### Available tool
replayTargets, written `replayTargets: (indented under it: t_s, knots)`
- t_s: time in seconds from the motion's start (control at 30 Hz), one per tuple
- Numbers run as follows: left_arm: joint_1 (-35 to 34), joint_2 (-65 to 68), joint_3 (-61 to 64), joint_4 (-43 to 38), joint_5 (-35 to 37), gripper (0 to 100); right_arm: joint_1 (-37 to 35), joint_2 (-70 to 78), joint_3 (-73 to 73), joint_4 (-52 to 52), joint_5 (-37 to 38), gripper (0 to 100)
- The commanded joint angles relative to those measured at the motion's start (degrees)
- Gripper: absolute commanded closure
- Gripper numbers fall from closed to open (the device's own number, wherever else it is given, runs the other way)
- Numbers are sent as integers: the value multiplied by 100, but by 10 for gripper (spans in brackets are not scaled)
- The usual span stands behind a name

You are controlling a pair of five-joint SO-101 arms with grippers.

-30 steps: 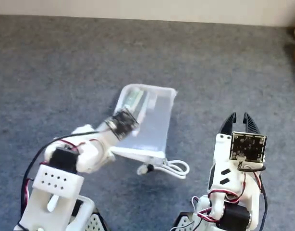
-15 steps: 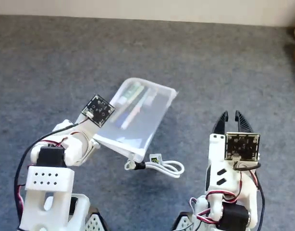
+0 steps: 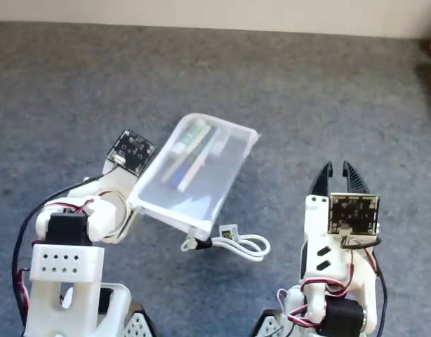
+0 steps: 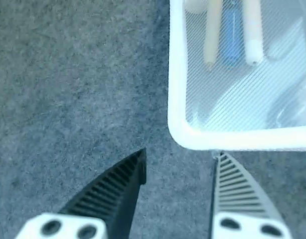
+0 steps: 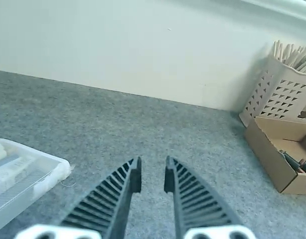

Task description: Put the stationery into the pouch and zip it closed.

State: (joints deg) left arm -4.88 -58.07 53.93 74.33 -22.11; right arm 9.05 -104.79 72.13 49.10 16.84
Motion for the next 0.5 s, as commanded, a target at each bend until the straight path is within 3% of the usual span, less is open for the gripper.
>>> replayTargets:
  t_s: [0.0, 0.17, 0.47]
  knots:
    - [-57, -101, -391, 97, 97, 790, -66, -22, -268, 13, -26, 923]
    - [-75, -725, -391, 431, 97, 790, -180, -22, -268, 13, -18, 981]
    - [-75, -3512, 189, 738, 563, 790, -822, -22, -233, 13, -18, 994]
